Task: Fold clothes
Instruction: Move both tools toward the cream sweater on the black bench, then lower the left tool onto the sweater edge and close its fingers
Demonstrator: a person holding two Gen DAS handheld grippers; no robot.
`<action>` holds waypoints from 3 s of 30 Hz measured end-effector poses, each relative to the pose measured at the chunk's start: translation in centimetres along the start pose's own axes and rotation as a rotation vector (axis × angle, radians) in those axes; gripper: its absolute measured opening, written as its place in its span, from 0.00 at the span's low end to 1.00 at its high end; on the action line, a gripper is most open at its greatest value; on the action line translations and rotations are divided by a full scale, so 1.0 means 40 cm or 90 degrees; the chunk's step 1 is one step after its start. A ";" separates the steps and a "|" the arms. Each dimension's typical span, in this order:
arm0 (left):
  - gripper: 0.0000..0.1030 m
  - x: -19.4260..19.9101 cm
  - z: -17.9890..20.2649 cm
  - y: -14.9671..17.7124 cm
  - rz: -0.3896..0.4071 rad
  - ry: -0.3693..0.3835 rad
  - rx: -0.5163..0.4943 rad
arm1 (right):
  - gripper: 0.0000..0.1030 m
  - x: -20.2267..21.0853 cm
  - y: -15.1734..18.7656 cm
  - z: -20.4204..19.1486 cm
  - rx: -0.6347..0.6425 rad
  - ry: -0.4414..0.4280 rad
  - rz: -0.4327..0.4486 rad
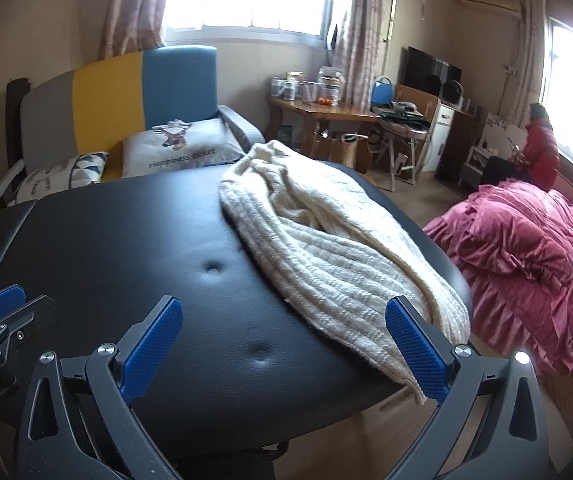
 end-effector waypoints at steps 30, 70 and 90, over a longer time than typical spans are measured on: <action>0.70 -0.143 -0.293 0.068 -0.135 -0.026 0.081 | 1.00 -0.253 -0.147 -0.042 -0.019 -0.357 -0.103; 0.69 -0.416 0.253 -0.173 -0.202 0.200 -0.036 | 1.00 -0.272 0.178 0.160 -0.054 -0.325 -0.269; 0.68 -0.549 0.329 -0.057 -0.337 0.202 0.024 | 1.00 -0.189 0.234 0.084 -0.173 -0.453 -0.245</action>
Point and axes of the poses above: each gripper's, at about its wrist camera, not at the fingertips, and x roughly against the way its jaws point, z to its right, y to its underside, the point moved 10 cm from there along -x, roughly the way its jaws point, and after that the axes turned 8 degrees about -y, right-handed, at the moved point
